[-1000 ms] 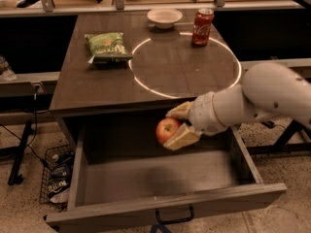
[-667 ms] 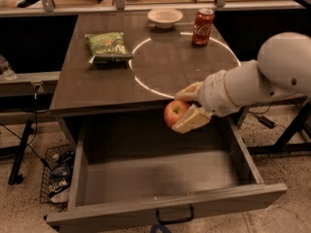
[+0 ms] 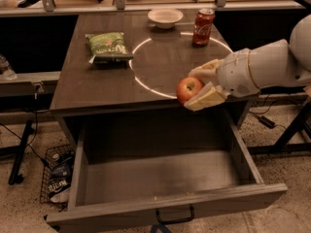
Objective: Pick apple from top drawer and place on counter
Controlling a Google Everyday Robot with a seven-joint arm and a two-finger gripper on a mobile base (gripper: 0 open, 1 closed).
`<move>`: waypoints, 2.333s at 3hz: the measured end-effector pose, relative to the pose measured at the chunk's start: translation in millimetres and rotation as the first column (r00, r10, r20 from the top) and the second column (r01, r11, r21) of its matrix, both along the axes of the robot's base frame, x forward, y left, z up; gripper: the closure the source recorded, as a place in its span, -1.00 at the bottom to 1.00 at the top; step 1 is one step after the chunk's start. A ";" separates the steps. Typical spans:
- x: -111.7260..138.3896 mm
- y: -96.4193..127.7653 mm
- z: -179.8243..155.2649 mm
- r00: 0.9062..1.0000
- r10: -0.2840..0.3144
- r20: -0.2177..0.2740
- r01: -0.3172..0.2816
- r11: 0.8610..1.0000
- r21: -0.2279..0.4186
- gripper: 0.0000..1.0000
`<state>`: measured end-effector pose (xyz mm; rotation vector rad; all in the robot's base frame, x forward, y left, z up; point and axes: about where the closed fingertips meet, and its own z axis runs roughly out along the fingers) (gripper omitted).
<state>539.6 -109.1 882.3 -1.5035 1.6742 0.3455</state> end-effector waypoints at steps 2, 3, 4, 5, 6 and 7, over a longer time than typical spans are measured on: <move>58.4 2.3 7.6 0.995 -0.043 0.087 0.031 0.991 0.130 1.00; 83.9 8.0 -4.8 0.996 -0.066 0.067 0.055 0.986 0.160 0.65; 96.8 9.8 -18.8 0.997 -0.073 0.031 0.066 0.979 0.193 0.19; 97.6 9.8 -18.4 0.997 -0.073 0.027 0.066 0.978 0.196 -0.30; 97.6 12.3 -19.1 0.997 -0.068 0.026 0.062 0.978 0.197 -0.74; 97.5 14.4 -18.8 0.998 -0.065 0.028 0.058 0.979 0.197 -1.00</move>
Offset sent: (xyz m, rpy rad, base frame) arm 0.0874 0.0020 0.0056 0.1846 -0.1228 -0.0584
